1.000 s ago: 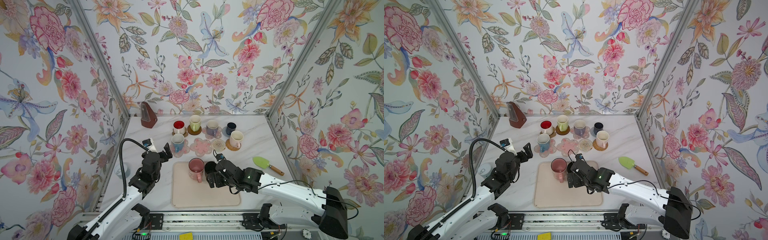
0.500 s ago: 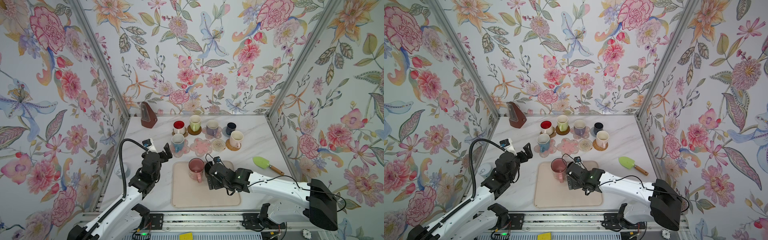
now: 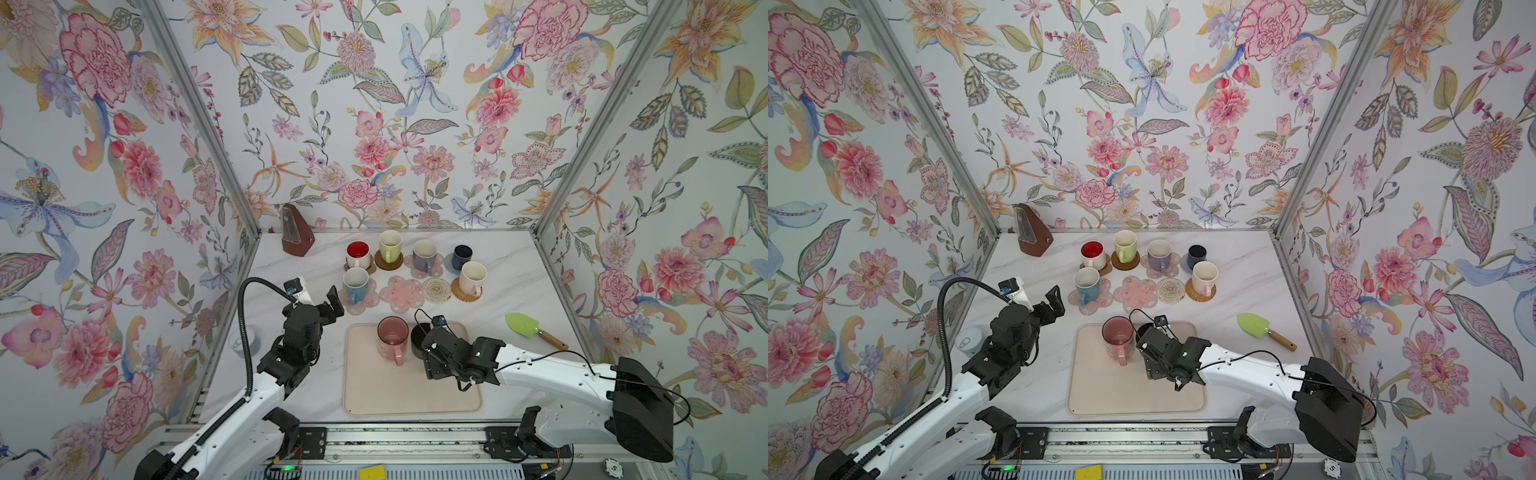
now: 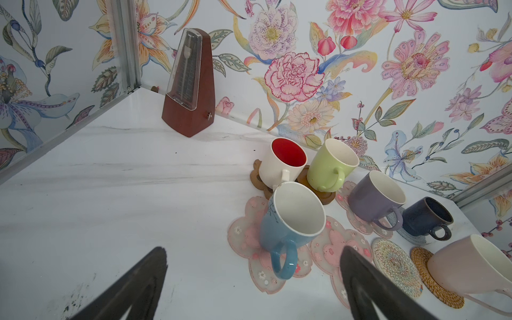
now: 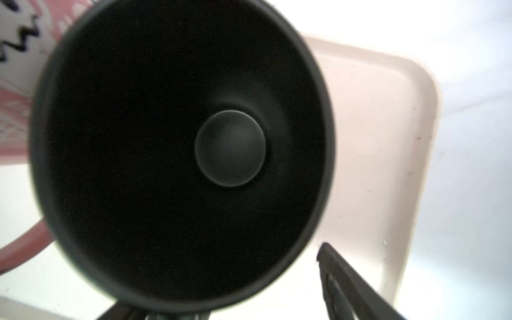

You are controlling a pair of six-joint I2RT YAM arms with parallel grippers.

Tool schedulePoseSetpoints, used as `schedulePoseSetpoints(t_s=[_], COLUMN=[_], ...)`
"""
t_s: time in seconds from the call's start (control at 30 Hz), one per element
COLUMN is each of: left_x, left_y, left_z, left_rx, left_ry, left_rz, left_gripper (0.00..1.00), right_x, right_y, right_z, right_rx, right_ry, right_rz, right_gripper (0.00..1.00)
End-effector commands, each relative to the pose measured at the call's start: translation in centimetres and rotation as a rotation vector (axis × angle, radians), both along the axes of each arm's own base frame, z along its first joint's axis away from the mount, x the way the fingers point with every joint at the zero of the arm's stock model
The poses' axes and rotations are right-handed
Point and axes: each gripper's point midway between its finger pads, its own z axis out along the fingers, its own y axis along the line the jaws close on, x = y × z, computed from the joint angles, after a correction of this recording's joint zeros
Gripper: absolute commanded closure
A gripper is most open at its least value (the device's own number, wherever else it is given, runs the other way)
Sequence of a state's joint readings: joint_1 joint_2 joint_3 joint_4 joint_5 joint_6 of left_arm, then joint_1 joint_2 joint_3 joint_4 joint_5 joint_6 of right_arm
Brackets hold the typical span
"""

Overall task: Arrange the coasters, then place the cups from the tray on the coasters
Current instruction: 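Lower the right gripper into the black mug on the tray and grasp its rim, then lift the black mug and carry it with the right gripper toward the beaded coaster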

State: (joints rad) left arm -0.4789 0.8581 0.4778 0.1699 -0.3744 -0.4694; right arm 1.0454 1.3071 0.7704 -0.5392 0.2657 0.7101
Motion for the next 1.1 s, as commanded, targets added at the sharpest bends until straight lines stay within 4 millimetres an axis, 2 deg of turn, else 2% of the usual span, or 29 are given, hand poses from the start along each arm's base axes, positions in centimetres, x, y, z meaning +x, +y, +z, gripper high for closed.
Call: schedulePoseSetpoints(t_s=[0.0, 0.23, 0.4, 0.87, 1.07], left_x=[-0.2, -0.3, -0.3, -0.4, -0.5], left_y=[0.2, 0.4, 0.5, 0.6, 0.6], left_z=[-0.2, -0.1, -0.1, -0.4, -0.4], left_rx=[0.008, 0.011, 0.016, 0.011, 0.006], left_ry=[-0.005, -0.005, -0.004, -0.002, -0.005], left_rz=[0.010, 0.014, 0.019, 0.023, 0.025], left_gripper=[0.01, 0.01, 0.01, 0.01, 0.01], right_x=[0.2, 0.6, 0.7, 0.5, 0.9], right_y=[1.1, 2.6, 2.9, 1.6, 0.5], right_z=[0.3, -0.1, -0.7, -0.6, 1.4], right_rx=[0.044, 0.057, 0.043, 0.007, 0.005], right_ry=[-0.005, -0.004, 0.006, 0.001, -0.052], right_rz=[0.022, 0.051, 0.058, 0.053, 0.027], right_gripper=[0.29, 0.47, 0.58, 0.98, 1.00])
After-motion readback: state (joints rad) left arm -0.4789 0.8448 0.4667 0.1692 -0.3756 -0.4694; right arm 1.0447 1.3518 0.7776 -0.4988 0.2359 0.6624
